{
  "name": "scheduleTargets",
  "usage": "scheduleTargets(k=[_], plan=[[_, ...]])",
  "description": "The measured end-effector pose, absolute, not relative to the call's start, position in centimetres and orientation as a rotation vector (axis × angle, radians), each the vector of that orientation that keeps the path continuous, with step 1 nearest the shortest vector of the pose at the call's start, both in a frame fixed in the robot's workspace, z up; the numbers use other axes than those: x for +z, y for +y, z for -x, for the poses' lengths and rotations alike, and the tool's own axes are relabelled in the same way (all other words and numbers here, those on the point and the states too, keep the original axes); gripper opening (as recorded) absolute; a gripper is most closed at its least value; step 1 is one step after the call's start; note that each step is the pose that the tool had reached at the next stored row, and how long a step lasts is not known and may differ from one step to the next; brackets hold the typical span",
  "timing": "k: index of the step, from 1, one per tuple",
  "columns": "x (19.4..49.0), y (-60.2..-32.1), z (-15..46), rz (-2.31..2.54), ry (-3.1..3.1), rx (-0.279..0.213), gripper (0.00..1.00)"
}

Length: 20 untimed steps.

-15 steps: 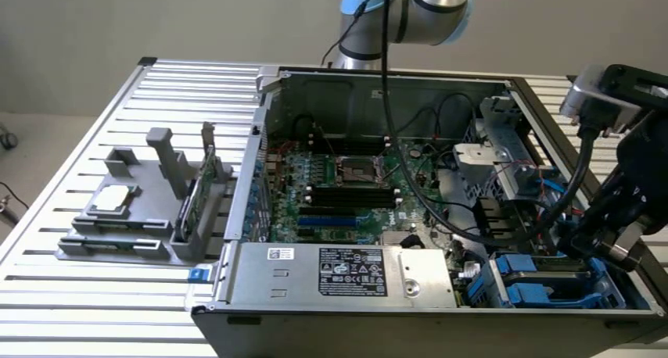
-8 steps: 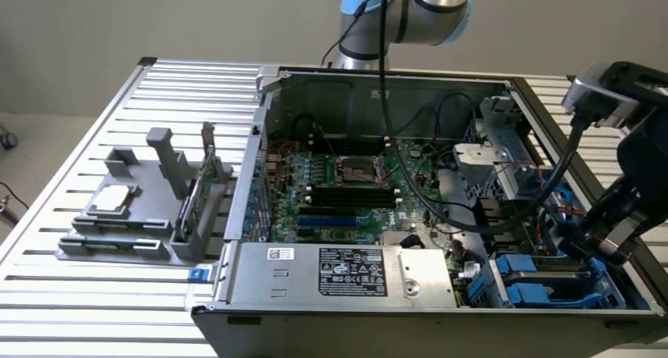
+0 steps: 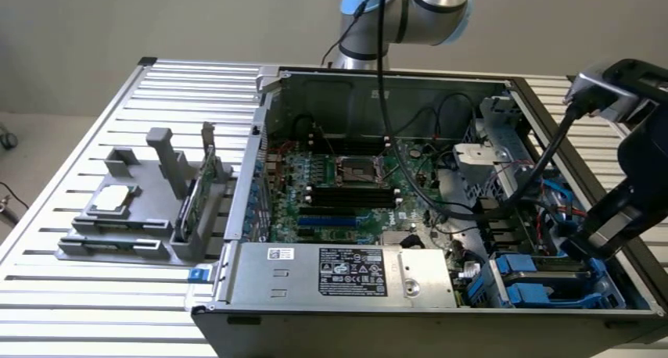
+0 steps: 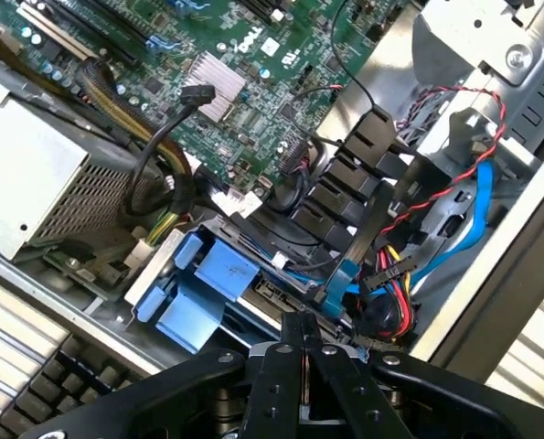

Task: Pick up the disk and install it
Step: 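Insert the first disk wire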

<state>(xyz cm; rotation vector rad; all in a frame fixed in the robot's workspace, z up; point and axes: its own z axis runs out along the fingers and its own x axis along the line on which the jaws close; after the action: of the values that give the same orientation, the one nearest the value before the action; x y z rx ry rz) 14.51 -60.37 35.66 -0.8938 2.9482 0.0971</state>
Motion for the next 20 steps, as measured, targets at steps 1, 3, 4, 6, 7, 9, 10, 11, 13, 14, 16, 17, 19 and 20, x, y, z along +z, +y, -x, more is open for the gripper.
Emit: scheduleTargets(k=[1,3,4,6,7,9,10,11,13,14,16,17,19,20], plan=[[35.66,-60.37,-14.51,0.868,2.955,0.097,0.11],[35.66,-60.37,-14.51,0.817,2.969,0.095,0.11],[35.65,-60.37,-14.51,0.791,2.975,0.094,0.11],[35.65,-60.37,-14.51,0.740,2.987,0.092,0.11],[35.65,-60.37,-14.51,0.715,2.993,0.092,0.11],[35.65,-60.37,-14.51,0.664,3.004,0.090,0.11],[35.65,-60.37,-14.51,0.640,3.009,0.089,0.11],[35.66,-60.37,-14.51,0.615,3.013,0.088,0.11],[35.65,-60.37,-14.51,0.564,3.022,0.087,0.11],[35.65,-60.37,-14.51,0.539,3.026,0.086,0.11],[35.65,-60.37,-14.51,0.490,3.034,0.084,0.11],[35.65,-60.37,-14.51,0.466,3.037,0.083,0.11],[35.65,-60.37,-14.51,0.414,3.044,0.081,0.11],[35.65,-60.37,-14.51,0.389,3.047,0.080,0.11]])
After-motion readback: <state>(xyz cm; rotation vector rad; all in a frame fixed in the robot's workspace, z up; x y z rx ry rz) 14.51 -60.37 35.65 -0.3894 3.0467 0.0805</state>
